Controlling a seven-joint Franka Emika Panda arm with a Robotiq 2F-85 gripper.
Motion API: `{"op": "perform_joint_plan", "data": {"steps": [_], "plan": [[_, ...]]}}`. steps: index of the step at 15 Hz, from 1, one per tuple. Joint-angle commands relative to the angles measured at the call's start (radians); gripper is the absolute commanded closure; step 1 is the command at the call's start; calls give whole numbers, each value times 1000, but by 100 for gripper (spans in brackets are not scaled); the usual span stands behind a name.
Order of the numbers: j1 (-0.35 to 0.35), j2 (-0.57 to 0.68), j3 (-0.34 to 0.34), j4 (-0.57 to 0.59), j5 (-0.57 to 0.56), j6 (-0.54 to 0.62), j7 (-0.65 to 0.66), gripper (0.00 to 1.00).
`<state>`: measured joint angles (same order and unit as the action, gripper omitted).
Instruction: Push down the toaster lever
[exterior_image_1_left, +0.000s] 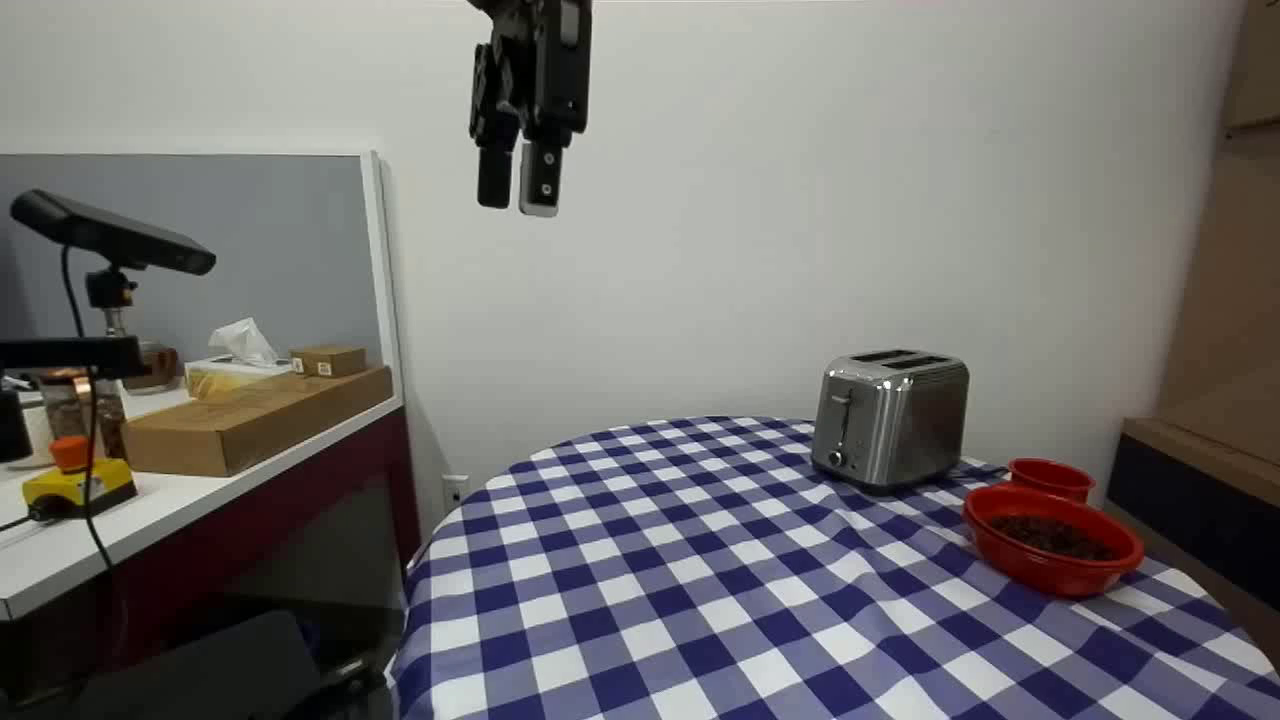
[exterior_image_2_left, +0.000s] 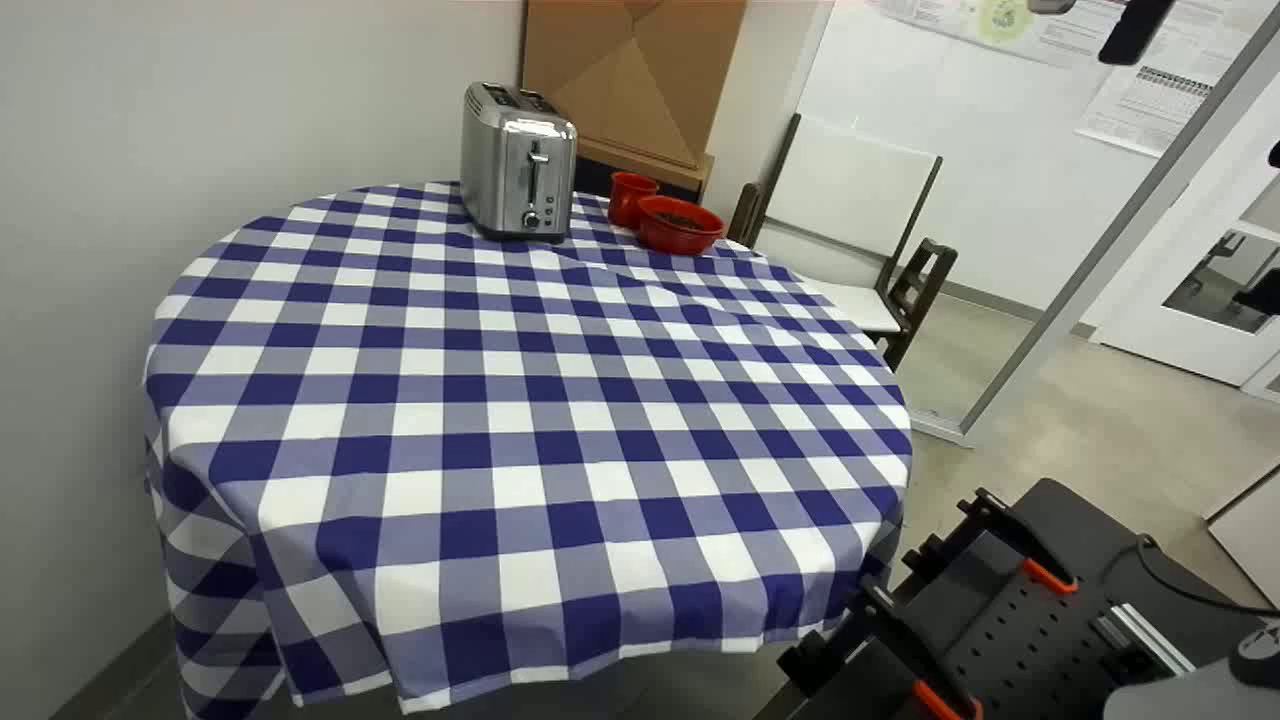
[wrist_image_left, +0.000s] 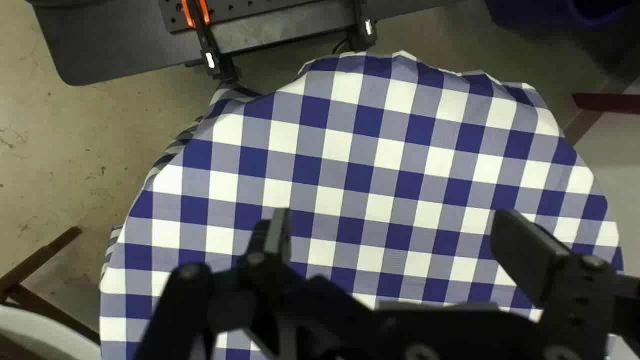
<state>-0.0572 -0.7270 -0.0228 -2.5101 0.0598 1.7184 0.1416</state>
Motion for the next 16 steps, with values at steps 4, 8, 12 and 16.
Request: {"op": "perform_joint_plan", "data": {"steps": [4,8,12,16], "plan": [[-27,77,27,11,-40,104,24,0],[-90,321,45,87,-49,380,203,0],[-123,569,71,206,-93,518,416,0],[-89,815,82,428,-107,527,493,0]]}}
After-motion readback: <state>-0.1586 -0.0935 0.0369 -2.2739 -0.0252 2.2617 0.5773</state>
